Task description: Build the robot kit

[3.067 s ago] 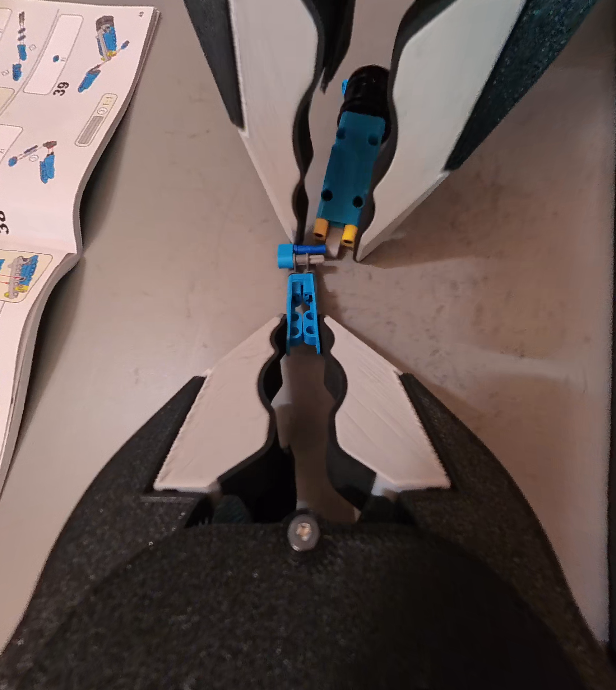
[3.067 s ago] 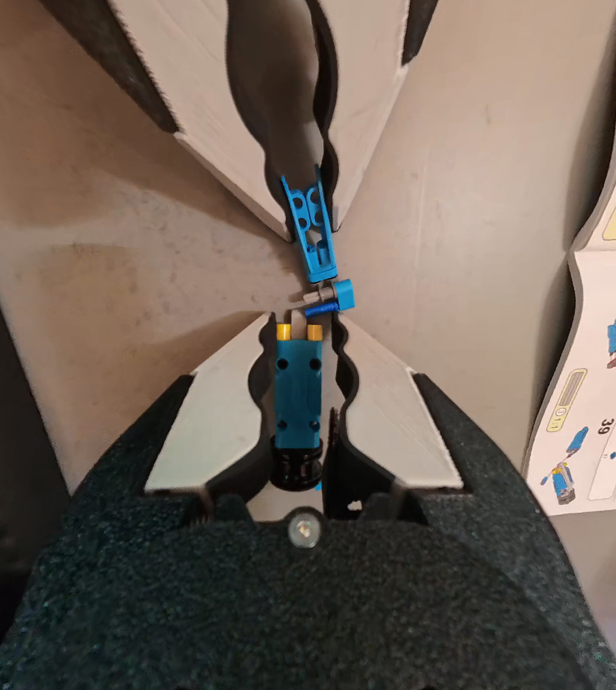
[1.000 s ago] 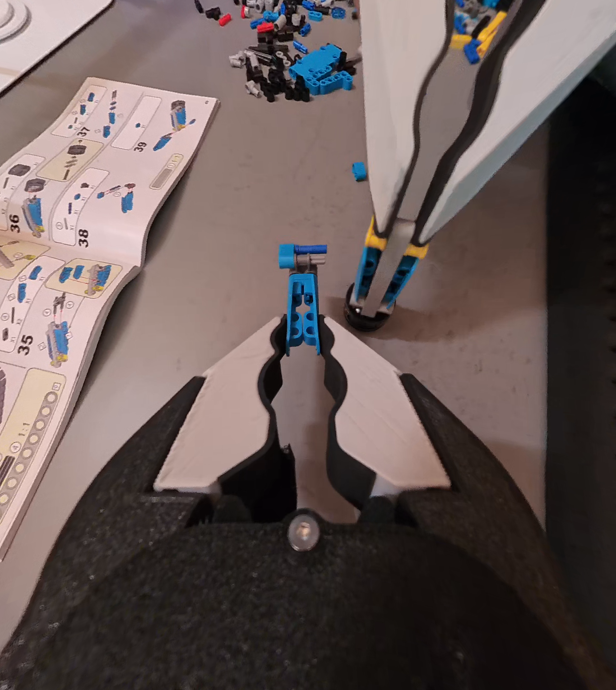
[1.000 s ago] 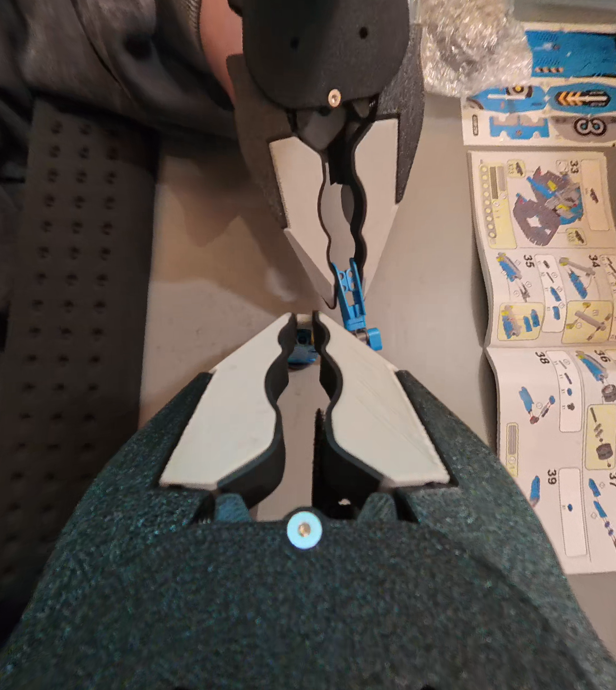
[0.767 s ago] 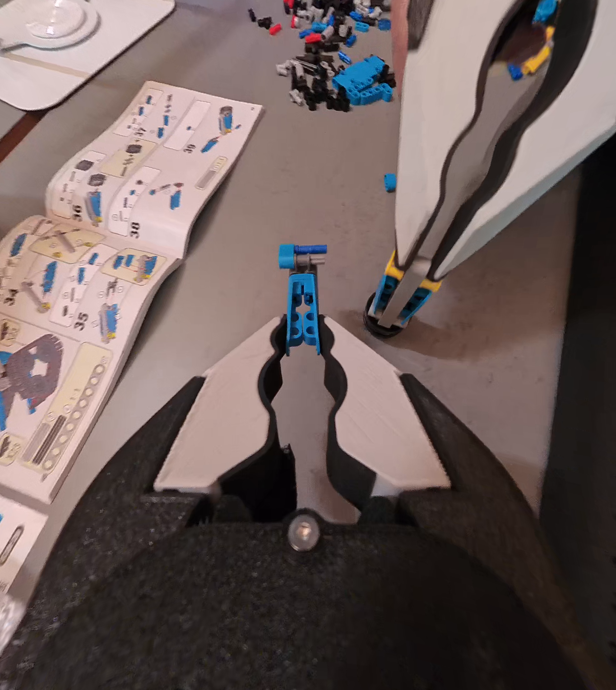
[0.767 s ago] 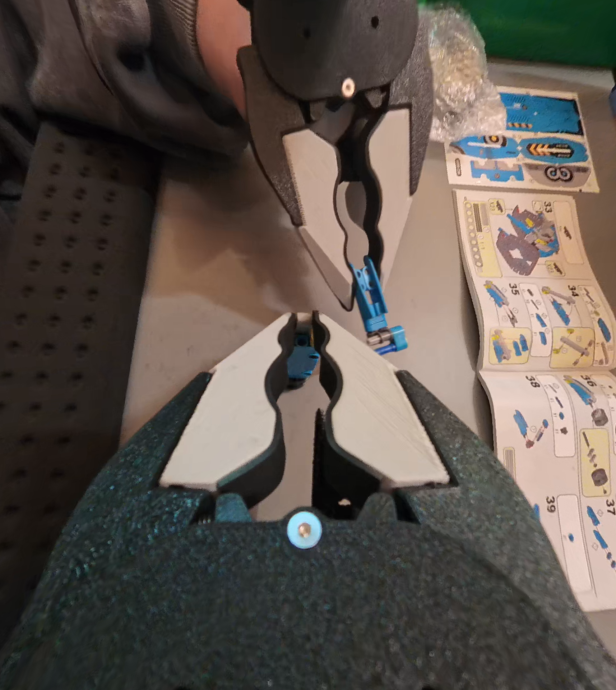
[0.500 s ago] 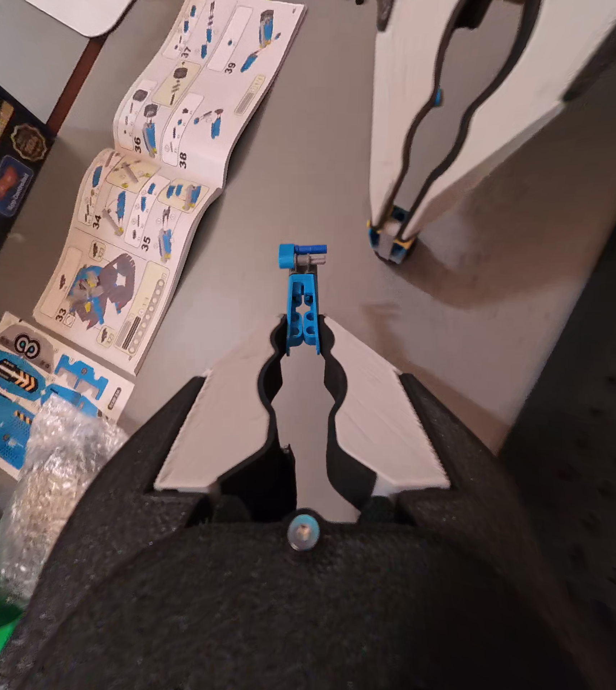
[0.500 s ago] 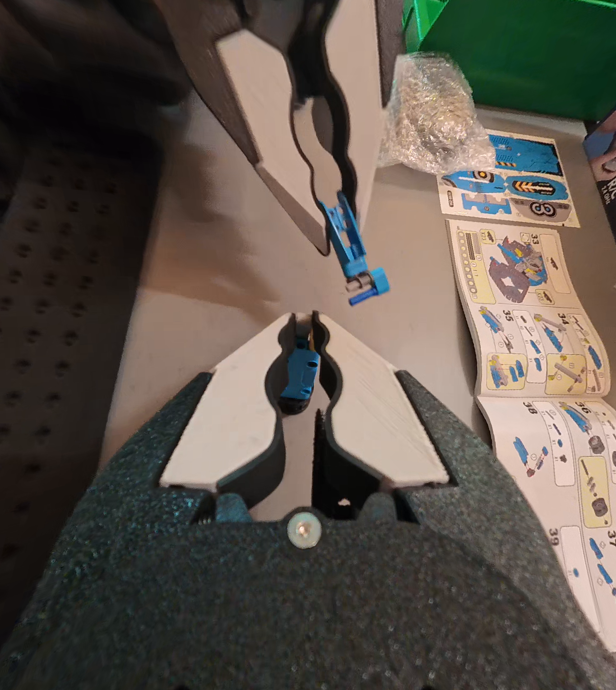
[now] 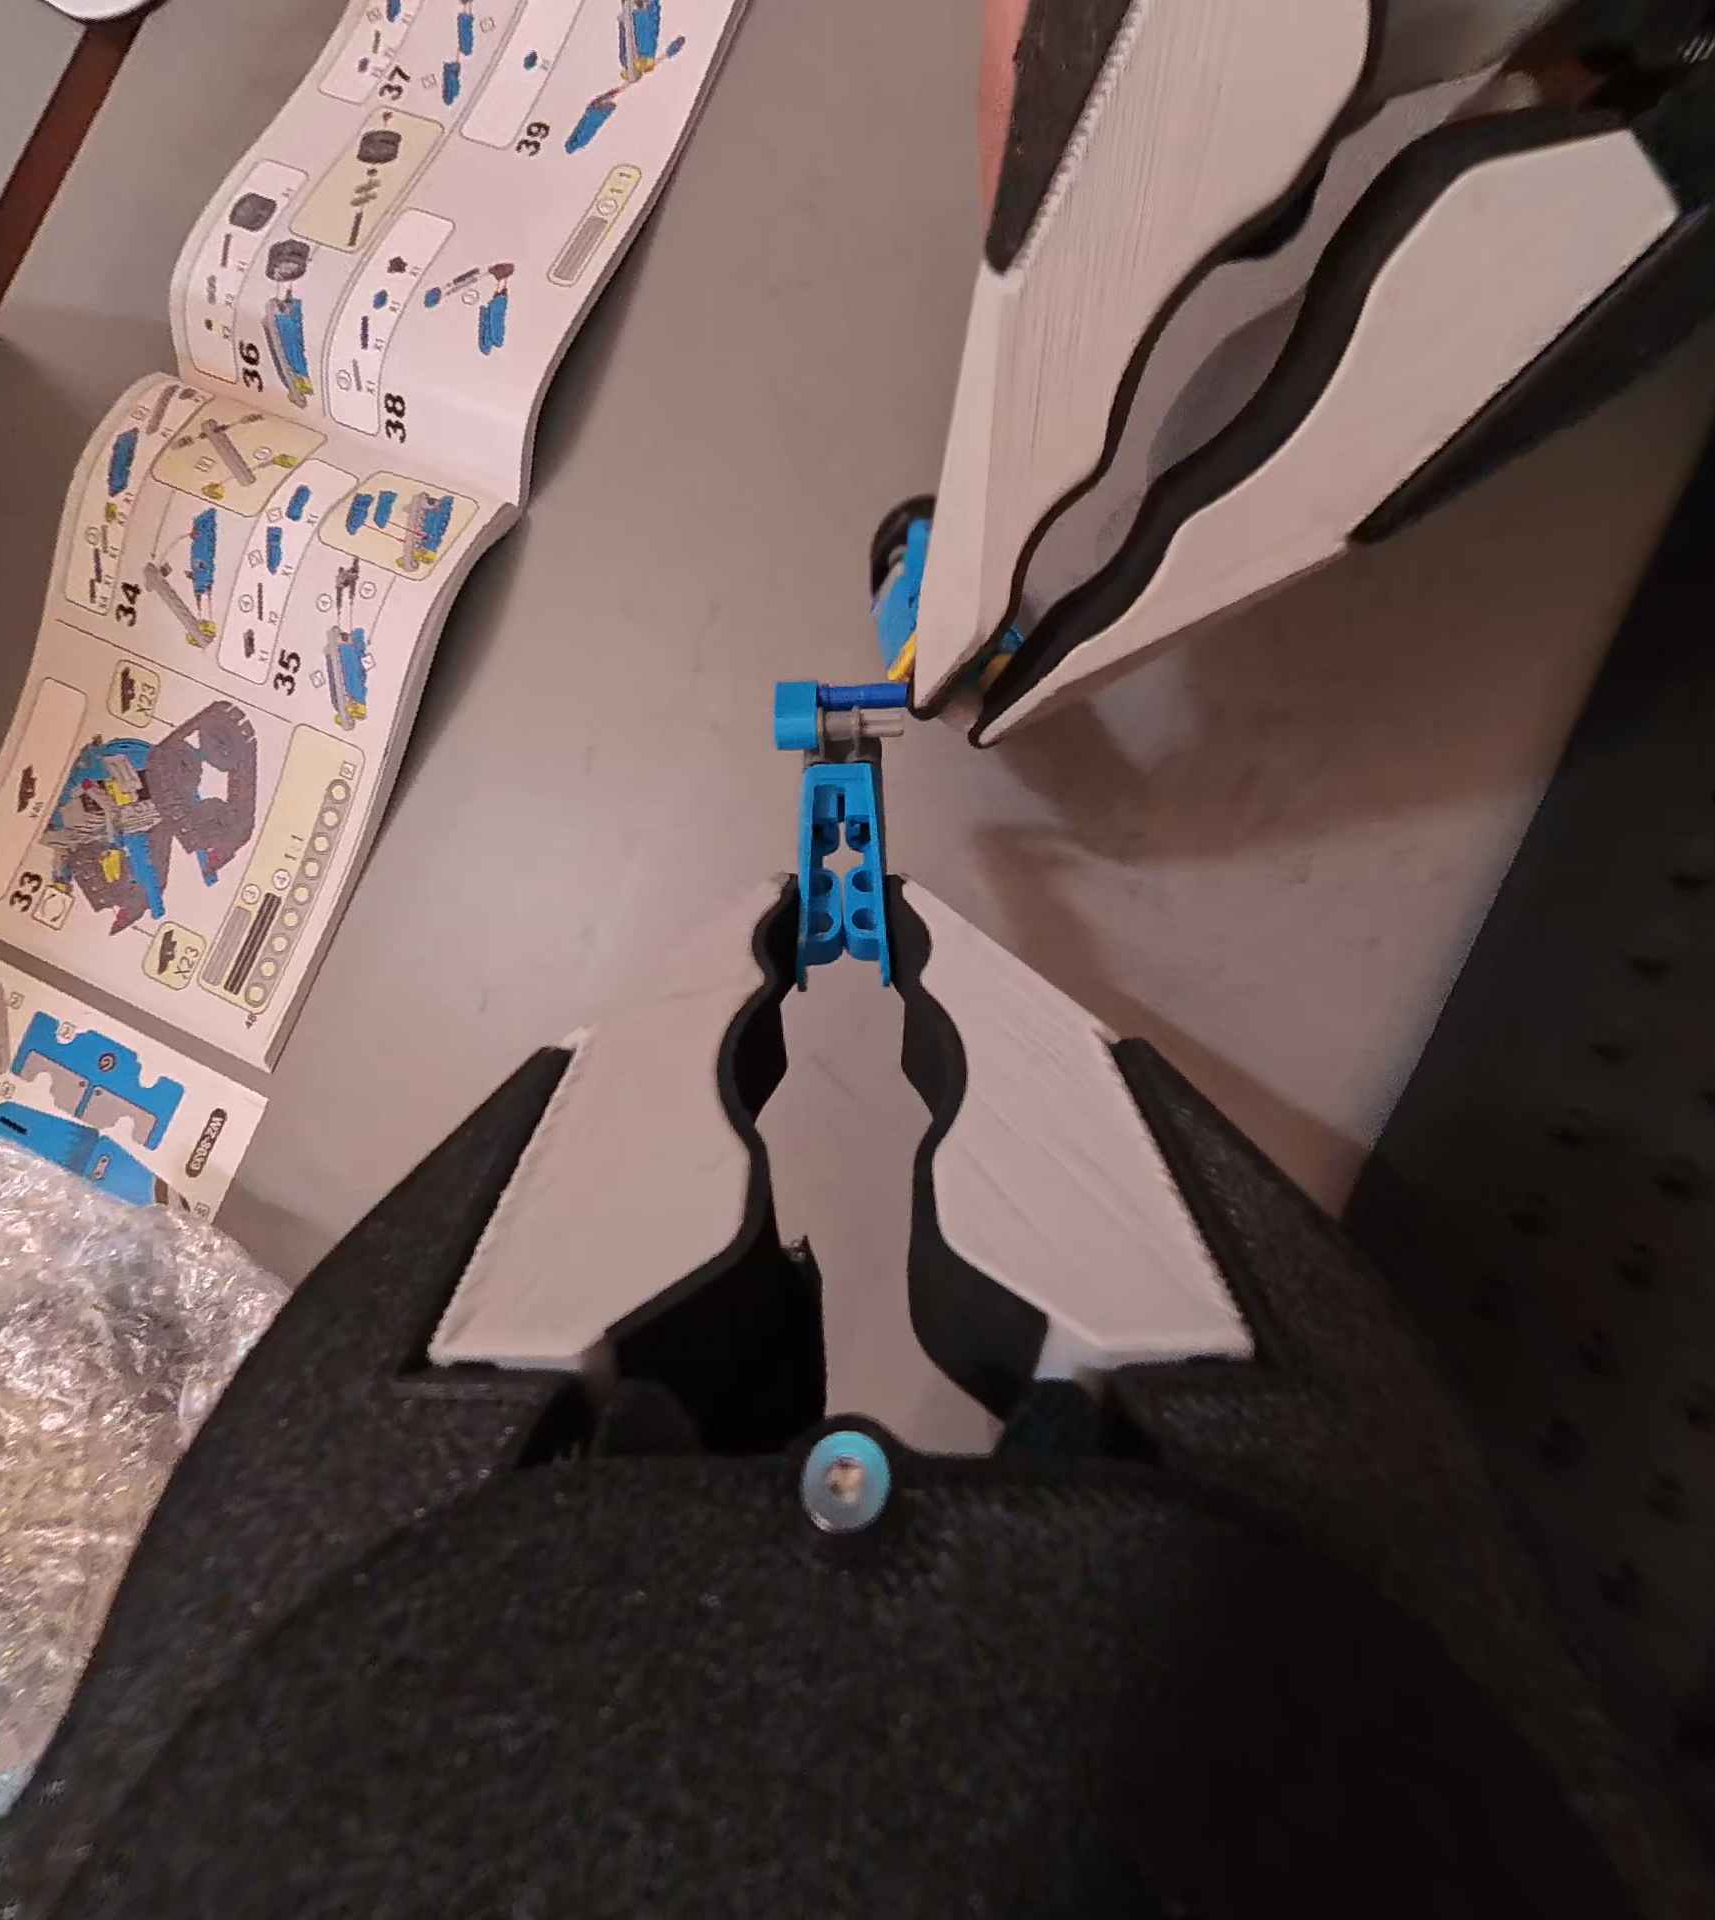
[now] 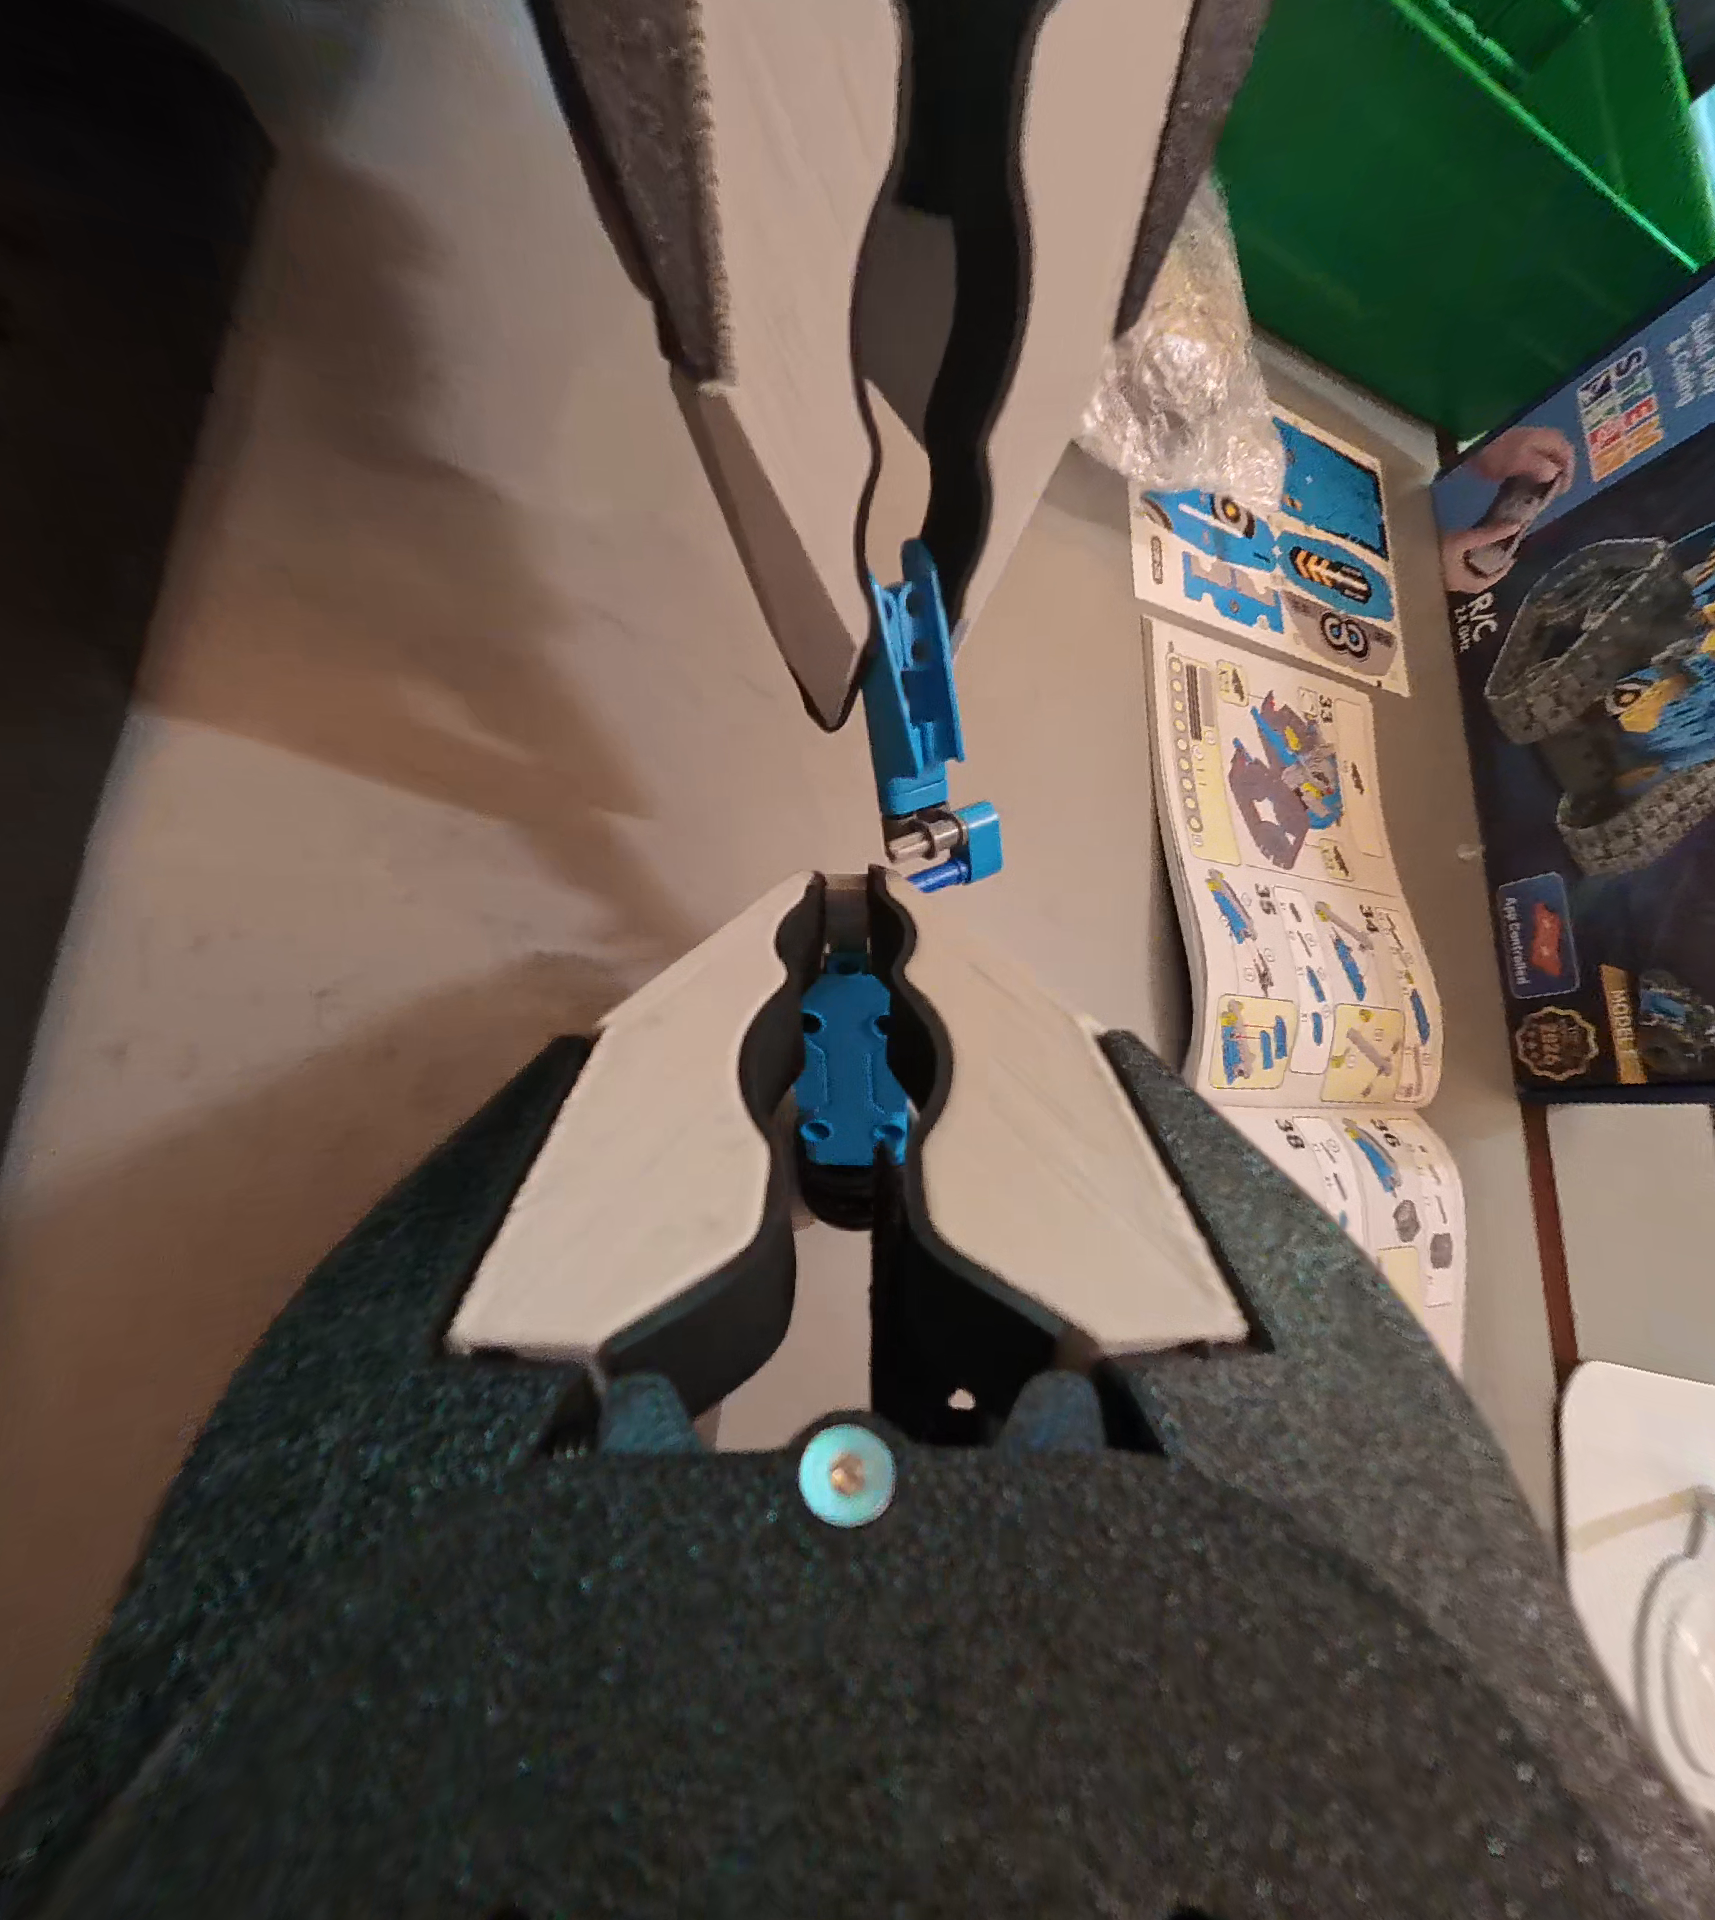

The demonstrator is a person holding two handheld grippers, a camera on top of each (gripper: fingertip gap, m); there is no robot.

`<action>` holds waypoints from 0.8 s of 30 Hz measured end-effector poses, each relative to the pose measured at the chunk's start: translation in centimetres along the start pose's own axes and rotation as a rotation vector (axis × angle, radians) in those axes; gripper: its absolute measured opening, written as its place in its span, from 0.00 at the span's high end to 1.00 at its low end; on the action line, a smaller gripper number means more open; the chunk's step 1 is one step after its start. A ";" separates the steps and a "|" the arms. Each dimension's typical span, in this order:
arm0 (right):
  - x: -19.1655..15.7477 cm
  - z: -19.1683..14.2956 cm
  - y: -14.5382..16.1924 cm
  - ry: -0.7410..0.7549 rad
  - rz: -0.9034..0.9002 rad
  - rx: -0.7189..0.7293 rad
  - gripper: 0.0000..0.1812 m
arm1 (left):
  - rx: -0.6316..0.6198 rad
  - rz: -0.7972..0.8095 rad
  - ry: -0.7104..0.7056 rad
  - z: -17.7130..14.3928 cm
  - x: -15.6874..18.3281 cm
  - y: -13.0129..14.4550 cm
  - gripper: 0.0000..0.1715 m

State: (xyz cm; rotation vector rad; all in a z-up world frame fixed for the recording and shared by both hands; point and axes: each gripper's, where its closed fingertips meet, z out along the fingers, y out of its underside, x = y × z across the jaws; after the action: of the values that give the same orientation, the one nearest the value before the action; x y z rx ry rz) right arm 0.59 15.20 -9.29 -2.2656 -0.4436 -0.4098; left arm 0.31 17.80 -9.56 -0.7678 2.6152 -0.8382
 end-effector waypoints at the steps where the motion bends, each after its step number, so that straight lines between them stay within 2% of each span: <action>1: -0.1 0.2 0.2 0.006 -0.017 -0.012 0.96 | -0.004 -0.002 0.002 0.2 0.0 0.2 0.91; 10: 0.1 0.9 0.6 0.057 -0.081 -0.008 0.96 | 0.019 -0.053 0.048 1.1 -0.3 1.0 0.91; 16: 0.2 1.9 1.8 0.058 -0.073 -0.028 0.94 | 0.052 -0.154 0.150 2.7 -0.7 1.8 0.91; 22: 0.4 2.6 3.2 0.006 -0.007 -0.052 0.84 | -0.036 -0.126 0.054 4.4 -2.3 4.1 0.92; 24: 1.0 2.6 3.4 -0.023 0.007 -0.062 0.84 | -0.039 -0.124 0.042 4.7 -2.5 4.3 0.92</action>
State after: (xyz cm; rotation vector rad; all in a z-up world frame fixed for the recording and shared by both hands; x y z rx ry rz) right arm 3.29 15.20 -12.73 -2.3330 -0.4394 -0.3996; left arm 2.63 20.05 -15.61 -0.9407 2.6504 -0.8479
